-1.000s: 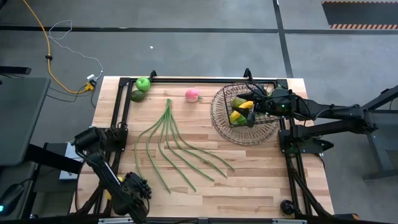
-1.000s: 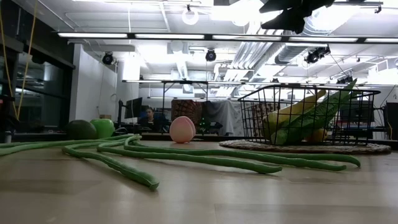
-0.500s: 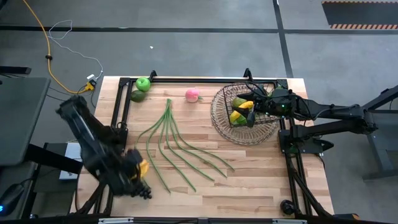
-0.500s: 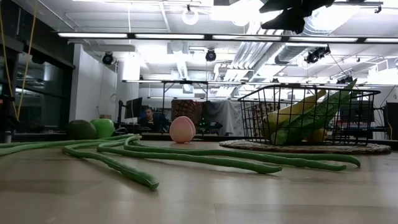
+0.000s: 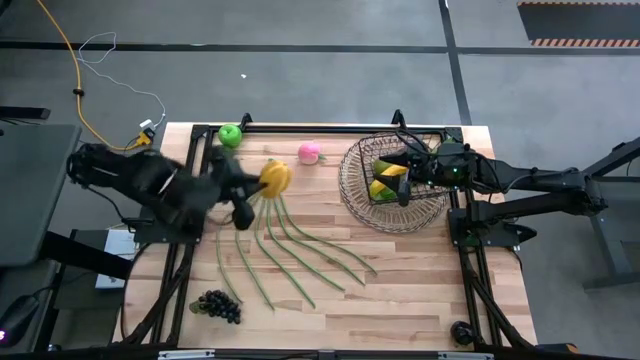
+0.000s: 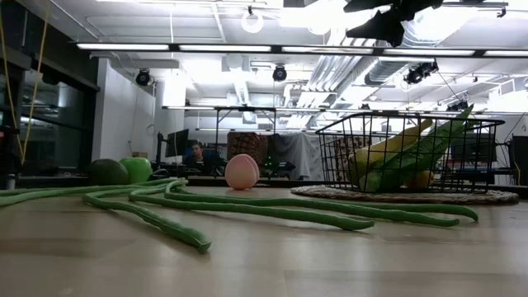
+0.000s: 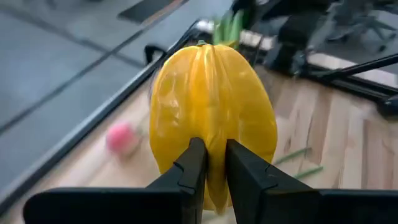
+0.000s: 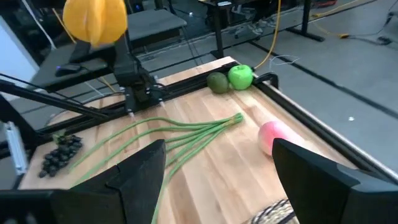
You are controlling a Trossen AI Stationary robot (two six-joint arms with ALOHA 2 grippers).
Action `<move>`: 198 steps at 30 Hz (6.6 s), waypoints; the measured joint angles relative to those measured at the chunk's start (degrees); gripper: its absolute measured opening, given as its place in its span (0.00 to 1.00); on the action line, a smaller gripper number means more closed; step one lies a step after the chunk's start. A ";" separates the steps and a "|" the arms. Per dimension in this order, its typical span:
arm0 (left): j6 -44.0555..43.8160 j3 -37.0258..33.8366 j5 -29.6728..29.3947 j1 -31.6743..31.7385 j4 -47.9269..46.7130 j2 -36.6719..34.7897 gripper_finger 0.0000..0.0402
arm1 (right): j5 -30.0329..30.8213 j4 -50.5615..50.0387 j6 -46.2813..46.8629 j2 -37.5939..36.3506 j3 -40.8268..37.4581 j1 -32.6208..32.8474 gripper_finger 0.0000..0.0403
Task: Build produce basket
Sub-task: Put the yellow starfruit into the wire basket, then put the pink peach into the wire basket
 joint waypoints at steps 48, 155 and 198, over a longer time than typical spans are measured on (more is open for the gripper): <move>13.27 -36.61 31.67 25.14 82.19 6.78 0.11 | -0.43 38.57 9.09 26.02 4.33 4.26 0.70; 14.29 -36.59 27.57 28.45 62.51 -15.66 0.55 | 3.41 -19.87 33.13 21.12 4.24 -14.99 0.53; 8.08 -36.54 38.06 28.41 59.42 -19.66 0.55 | 0.40 -3.27 15.53 -0.33 4.24 2.16 0.62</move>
